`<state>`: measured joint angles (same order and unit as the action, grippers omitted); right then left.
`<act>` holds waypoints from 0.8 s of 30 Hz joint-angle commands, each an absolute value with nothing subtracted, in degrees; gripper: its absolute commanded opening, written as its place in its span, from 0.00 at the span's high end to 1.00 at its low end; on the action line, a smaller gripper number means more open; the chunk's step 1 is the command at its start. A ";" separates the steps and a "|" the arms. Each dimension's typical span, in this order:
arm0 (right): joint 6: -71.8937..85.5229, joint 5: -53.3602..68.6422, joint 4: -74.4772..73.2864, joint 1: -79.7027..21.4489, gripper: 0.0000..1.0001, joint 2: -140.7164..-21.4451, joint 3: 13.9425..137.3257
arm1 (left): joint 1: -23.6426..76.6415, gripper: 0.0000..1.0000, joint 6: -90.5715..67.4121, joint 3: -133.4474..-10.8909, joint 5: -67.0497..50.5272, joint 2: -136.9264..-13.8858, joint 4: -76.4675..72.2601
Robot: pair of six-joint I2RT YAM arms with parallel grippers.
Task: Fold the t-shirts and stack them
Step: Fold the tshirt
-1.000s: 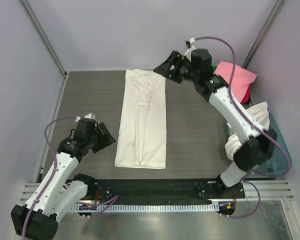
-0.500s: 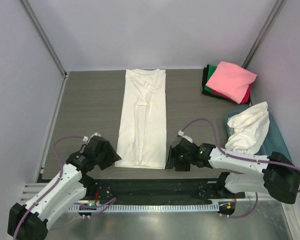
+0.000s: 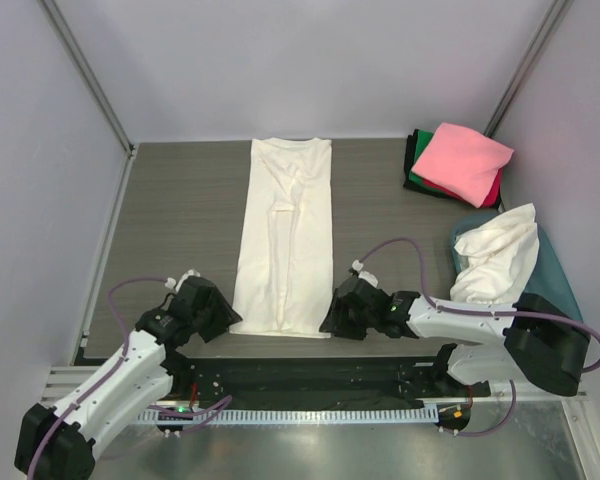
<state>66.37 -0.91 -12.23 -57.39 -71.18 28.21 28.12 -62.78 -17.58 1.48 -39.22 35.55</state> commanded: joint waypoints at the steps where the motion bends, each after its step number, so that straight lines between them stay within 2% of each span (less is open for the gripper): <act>1: 66.88 -3.07 -9.05 -57.74 0.50 -72.33 27.34 | 28.39 0.47 -63.19 -16.09 2.29 -39.55 32.87; 5: 66.89 -3.08 -8.96 -57.83 0.59 -72.33 26.54 | 28.48 0.50 -63.46 -15.30 2.02 -39.11 32.08; 7: 66.97 -3.08 -8.96 -57.83 0.64 -72.25 26.02 | 28.48 0.56 -63.54 -15.03 1.67 -38.85 31.55; 16: 67.59 -3.08 -7.74 -57.83 0.74 -71.54 23.91 | 28.56 0.81 -63.72 -13.98 0.26 -37.62 31.73; 17: 67.59 -3.25 -7.73 -57.83 0.76 -71.11 23.82 | 28.74 0.83 -63.72 -13.89 0.26 -37.36 31.73; 18: 67.50 -3.25 -7.65 -57.75 0.85 -70.76 23.64 | 28.83 0.90 -63.98 -13.63 0.26 -37.09 31.73; 20: 67.24 -3.25 -7.47 -57.75 0.97 -69.53 23.56 | 29.27 0.97 -64.42 -13.54 0.26 -36.22 31.73; 21: 67.06 -2.99 -7.91 -57.83 0.99 -68.91 23.38 | 29.62 1.00 -65.12 -13.71 -1.56 -35.95 31.82; 24: 66.89 -2.99 -11.59 -57.83 0.99 -66.19 23.38 | 31.37 1.00 -66.96 -14.50 -1.93 -34.81 32.43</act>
<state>67.57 -1.45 -8.19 -57.41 -69.21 23.77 29.93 -64.75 -13.91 -0.14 -35.88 32.40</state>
